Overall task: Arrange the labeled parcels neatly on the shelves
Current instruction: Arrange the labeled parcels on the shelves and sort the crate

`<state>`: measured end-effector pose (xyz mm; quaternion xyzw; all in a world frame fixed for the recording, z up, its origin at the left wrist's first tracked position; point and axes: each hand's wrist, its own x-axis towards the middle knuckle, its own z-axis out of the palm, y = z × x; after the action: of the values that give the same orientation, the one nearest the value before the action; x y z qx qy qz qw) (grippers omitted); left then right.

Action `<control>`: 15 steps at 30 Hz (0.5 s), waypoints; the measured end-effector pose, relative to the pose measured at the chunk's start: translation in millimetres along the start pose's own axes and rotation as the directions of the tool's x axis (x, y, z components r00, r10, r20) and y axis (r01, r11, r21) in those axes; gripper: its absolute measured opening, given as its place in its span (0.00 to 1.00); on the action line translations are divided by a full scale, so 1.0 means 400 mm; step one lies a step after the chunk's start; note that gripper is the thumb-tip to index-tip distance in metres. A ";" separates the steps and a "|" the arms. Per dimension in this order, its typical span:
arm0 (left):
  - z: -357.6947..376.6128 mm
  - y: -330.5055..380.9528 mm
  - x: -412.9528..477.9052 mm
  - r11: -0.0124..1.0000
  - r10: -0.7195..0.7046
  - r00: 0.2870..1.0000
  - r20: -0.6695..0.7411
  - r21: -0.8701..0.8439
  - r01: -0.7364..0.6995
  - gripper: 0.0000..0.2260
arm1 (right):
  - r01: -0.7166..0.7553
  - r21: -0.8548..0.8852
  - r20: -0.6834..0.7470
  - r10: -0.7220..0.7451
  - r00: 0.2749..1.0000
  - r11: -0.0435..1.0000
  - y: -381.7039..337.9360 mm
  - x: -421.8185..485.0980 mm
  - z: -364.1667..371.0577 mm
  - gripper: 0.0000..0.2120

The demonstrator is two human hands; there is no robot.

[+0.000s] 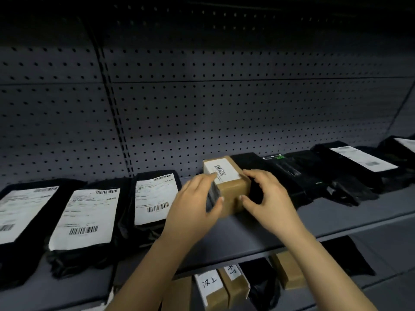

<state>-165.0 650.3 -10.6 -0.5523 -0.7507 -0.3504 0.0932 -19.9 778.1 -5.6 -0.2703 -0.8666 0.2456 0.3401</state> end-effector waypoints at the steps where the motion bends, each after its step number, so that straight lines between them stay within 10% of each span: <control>1: 0.015 0.005 0.006 1.000 -0.027 1.000 0.009 0.006 0.027 0.25 | 0.018 -0.022 0.047 -0.017 0.999 1.000 0.011 0.014 -0.001 0.28; 7: 0.079 0.029 0.012 0.969 -0.247 0.965 0.086 0.023 0.246 0.30 | 0.099 -0.101 0.294 -0.065 0.954 0.990 0.044 0.058 0.012 0.33; 15: 0.071 0.042 -0.002 0.967 -0.251 0.966 -0.059 -0.059 0.248 0.27 | 0.151 0.070 0.235 -0.163 0.958 0.986 0.055 0.064 0.018 0.26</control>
<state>-142.5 669.8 -24.7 -0.4436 -0.8016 -0.3965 0.0588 -34.3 808.8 -12.0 -0.1602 -0.9135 0.2706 0.2583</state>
